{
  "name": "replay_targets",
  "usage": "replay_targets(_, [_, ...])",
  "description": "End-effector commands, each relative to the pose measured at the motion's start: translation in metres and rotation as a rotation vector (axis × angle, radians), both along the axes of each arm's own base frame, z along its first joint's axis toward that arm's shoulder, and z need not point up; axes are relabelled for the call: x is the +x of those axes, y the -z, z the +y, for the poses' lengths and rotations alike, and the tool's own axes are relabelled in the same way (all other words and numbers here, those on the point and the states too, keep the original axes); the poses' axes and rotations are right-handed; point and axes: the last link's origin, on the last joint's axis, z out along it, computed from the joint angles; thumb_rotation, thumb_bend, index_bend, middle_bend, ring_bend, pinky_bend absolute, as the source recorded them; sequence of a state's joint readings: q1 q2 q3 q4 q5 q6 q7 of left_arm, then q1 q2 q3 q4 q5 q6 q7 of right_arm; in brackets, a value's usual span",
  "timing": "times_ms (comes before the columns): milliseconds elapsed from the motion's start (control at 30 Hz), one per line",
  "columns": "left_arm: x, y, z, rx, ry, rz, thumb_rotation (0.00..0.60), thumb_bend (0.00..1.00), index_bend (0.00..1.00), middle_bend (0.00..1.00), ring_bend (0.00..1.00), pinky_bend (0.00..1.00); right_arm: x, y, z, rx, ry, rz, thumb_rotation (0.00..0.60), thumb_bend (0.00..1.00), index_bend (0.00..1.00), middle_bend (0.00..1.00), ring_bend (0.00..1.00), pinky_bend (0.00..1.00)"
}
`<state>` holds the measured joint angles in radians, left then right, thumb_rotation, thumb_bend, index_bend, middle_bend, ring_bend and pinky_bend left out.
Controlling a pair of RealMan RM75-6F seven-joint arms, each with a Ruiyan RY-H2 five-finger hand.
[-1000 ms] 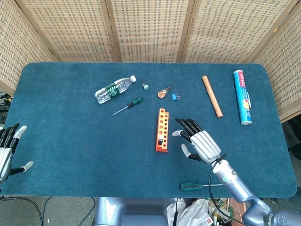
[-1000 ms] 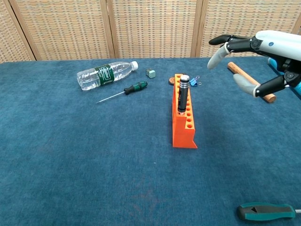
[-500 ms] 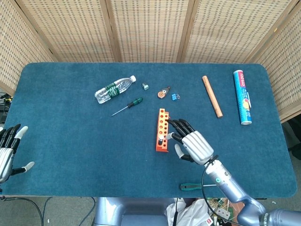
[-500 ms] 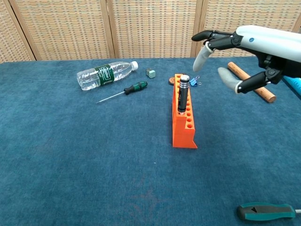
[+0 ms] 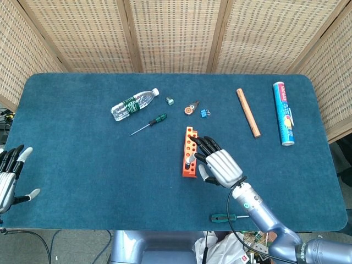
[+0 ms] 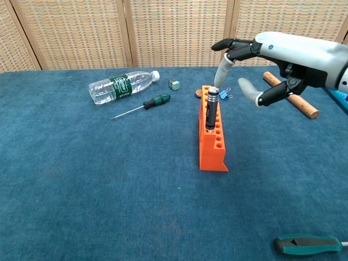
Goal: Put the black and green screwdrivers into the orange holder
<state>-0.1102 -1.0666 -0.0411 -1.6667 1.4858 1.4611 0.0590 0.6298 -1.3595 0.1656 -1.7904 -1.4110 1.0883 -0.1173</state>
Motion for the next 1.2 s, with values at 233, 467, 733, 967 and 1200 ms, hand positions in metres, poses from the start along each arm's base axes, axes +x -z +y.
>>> replay_targets(233, [0.0,0.001,0.0,-0.001,-0.002,0.004,0.6,0.0,0.0,0.0,0.0,0.0,0.001,0.002,-0.003,-0.001,0.006,0.013,0.6,0.67,0.39,0.0,0.0,0.0])
replay_targets(467, [0.0,0.001,0.001,-0.001,-0.003,0.005,0.6,0.0,0.0,0.0,0.0,0.0,0.0,0.004,-0.002,0.006,0.007,0.027,0.6,0.67,0.42,0.0,0.0,0.0])
replay_targets(733, [0.0,0.0,0.001,0.002,-0.004,0.002,0.6,0.0,0.0,0.0,0.0,0.0,0.003,0.005,-0.001,-0.001,0.001,0.013,0.6,0.67,0.43,0.0,0.0,0.0])
replay_targets(967, [-0.001,0.0,0.001,0.0,-0.006,-0.001,0.6,0.0,0.0,0.0,0.0,0.0,0.003,-0.016,0.003,-0.064,-0.012,-0.052,0.6,0.39,0.25,0.0,0.0,0.0])
replay_targets(1200, [0.0,-0.001,0.0,0.0,-0.003,-0.002,0.6,0.0,0.0,0.0,0.0,0.0,-0.027,-0.029,0.02,-0.054,0.032,0.03,0.6,0.13,0.22,0.0,0.0,0.0])
